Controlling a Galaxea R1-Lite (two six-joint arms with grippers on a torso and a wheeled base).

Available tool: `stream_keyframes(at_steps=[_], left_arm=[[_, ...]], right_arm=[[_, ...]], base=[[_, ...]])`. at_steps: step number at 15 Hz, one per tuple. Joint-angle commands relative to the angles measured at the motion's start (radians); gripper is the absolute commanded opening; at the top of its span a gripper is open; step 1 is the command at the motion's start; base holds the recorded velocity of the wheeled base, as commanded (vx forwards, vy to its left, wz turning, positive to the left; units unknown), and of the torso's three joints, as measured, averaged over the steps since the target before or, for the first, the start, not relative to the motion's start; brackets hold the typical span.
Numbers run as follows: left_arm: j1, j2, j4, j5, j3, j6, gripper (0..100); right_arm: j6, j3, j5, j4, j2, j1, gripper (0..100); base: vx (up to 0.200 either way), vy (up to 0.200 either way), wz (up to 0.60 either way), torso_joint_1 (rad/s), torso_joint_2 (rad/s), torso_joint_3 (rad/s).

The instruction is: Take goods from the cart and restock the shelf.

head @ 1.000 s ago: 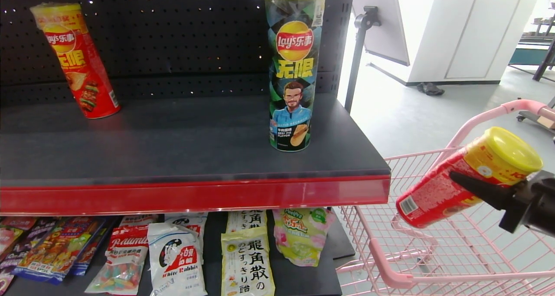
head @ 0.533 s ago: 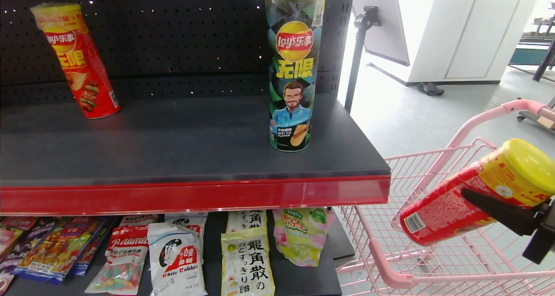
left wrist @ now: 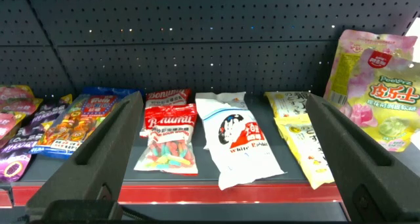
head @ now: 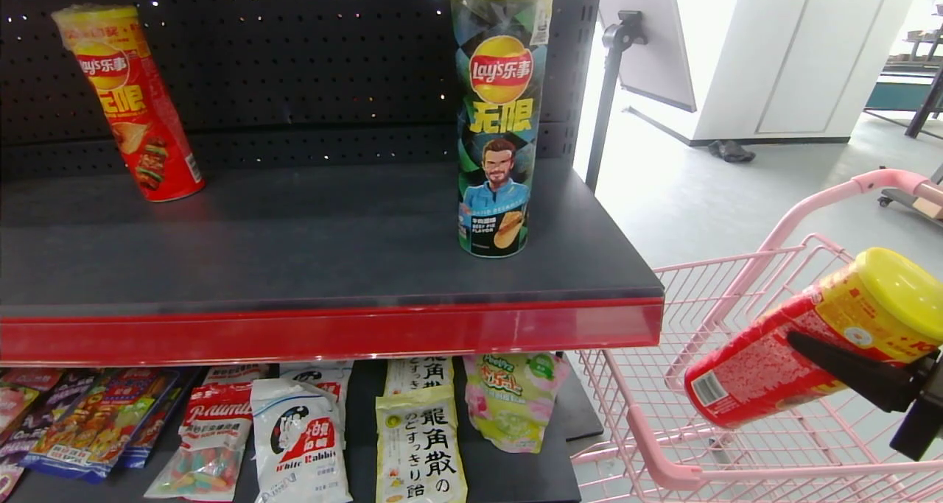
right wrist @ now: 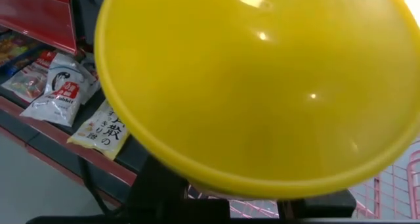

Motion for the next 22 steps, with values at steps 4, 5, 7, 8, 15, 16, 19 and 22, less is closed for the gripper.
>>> stream_keyframes(at_steps=[4,5,7,8,15,16,19,22], left_arm=[[0.001,0.001,0.000,-0.001,0.000,0.000,100],[0.001,0.001,0.000,-0.001,0.000,0.000,100],[0.001,0.001,0.000,-0.001,0.000,0.000,100],[0.001,0.001,0.000,-0.001,0.000,0.000,100],[0.001,0.001,0.000,0.001,0.000,0.000,100],[0.001,0.001,0.000,-0.001,0.000,0.000,100],[0.001,0.001,0.000,0.001,0.000,0.000,100],[0.001,0.001,0.000,-0.001,0.000,0.000,100]], right_arm=[[-0.001,-0.001,-0.033,0.001,-0.002,0.003,0],[-0.001,-0.007,-0.045,-0.001,0.001,0.006,0],[0.000,0.033,-0.072,-0.001,-0.011,0.003,0],[0.000,0.041,-0.087,-0.001,-0.022,0.003,0],[0.008,0.077,-0.119,-0.001,-0.062,0.000,0],[0.008,0.077,-0.119,-0.001,-0.060,0.000,0],[0.008,0.073,-0.118,-0.001,-0.060,0.002,0],[0.009,0.073,-0.118,-0.001,-0.060,0.002,0]], base=[[0.000,0.000,0.00,0.000,0.00,0.000],[0.000,0.000,0.00,0.000,0.00,0.000],[0.000,0.000,0.00,0.000,0.00,0.000],[0.000,0.000,0.00,0.000,0.00,0.000],[0.000,0.000,0.00,0.000,0.00,0.000],[0.000,0.000,0.00,0.000,0.00,0.000],[0.000,0.000,0.00,0.070,-0.21,-0.135],[0.000,0.000,0.00,0.168,-0.47,-0.300]])
